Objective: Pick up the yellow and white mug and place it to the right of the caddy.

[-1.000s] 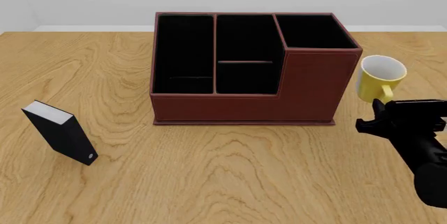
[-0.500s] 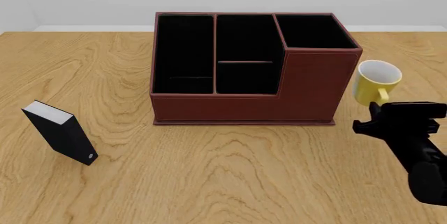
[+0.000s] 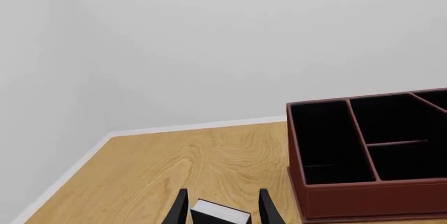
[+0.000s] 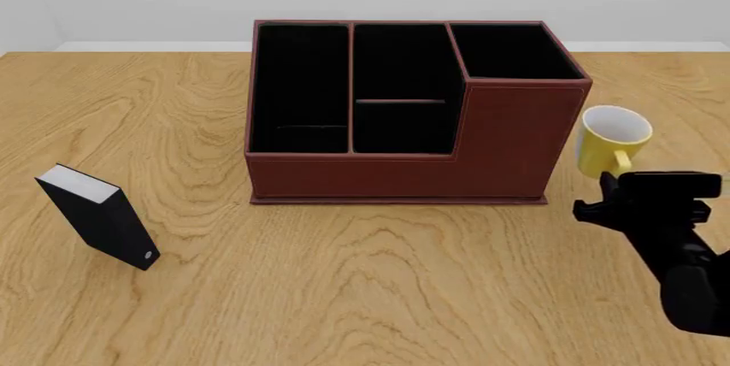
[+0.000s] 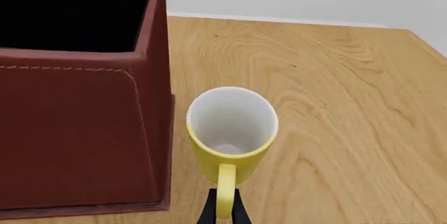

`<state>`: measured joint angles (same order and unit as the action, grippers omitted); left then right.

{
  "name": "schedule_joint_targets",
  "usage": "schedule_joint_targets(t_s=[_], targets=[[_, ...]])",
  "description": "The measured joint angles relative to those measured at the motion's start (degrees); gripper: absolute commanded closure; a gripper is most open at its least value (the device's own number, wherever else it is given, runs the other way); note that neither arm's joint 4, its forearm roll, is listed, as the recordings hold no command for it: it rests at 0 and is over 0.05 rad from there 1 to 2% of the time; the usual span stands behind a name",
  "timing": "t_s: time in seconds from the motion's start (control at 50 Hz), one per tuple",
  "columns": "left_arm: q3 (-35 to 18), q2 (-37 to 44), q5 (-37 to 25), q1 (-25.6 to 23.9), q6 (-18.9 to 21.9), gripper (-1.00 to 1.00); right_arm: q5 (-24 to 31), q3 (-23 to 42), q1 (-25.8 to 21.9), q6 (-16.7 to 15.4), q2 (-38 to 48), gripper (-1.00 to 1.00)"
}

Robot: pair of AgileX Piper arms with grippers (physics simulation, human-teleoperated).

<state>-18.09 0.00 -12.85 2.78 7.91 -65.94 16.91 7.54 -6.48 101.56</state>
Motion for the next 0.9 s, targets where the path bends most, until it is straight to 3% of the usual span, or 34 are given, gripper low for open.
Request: schedule_joint_targets(t_s=[0.9], targets=[[-0.1, 0.0, -0.1, 0.2, 0.3, -1.0, -3.3, 2.1, 0.1, 1.0, 7.9, 1.0]])
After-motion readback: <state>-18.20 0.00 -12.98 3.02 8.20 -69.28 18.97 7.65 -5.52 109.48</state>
